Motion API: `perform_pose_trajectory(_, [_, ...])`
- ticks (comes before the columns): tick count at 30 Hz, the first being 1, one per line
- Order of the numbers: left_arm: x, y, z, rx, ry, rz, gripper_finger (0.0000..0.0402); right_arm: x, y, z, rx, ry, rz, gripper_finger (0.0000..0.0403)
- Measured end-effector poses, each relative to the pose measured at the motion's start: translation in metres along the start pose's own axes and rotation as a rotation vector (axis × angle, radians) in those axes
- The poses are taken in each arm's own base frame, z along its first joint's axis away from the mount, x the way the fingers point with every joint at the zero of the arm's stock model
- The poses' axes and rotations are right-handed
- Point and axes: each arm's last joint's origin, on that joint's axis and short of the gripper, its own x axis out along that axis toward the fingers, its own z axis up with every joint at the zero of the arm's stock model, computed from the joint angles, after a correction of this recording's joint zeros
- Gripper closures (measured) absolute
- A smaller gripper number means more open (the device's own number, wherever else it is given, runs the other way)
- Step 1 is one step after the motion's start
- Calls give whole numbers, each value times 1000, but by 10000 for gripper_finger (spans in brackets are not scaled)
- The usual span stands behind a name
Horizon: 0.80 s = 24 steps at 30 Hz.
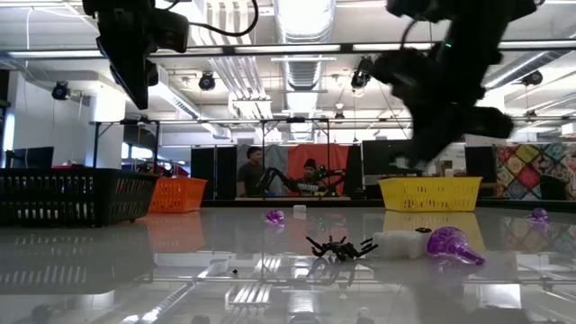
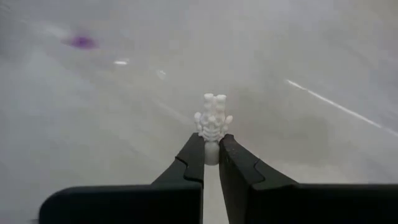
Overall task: Sort Halloween decoration
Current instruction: Put the white skeleton toy into the black bin
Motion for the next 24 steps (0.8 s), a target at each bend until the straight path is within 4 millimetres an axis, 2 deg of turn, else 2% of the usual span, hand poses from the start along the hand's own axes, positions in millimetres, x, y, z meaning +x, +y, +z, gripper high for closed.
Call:
perform_pose_trajectory(7, [0,0,-3,110,40,-42,309,1,22,35,-16,-153,245,390])
perform_pose_trajectory(13, [-4,0,-5,125,23,-47,316,-3,40,61,-43,-257,486,390])
perform_pose_trajectory(17, [-9,1,-9,130,10,-51,325,1,52,70,-69,-277,516,390])
perform_pose_trajectory(19, [-12,1,-10,131,-2,-53,326,9,57,71,-94,-255,489,390])
perform_pose_trajectory(24, [-21,3,-17,122,-22,-57,326,23,93,83,-177,-229,540,390])
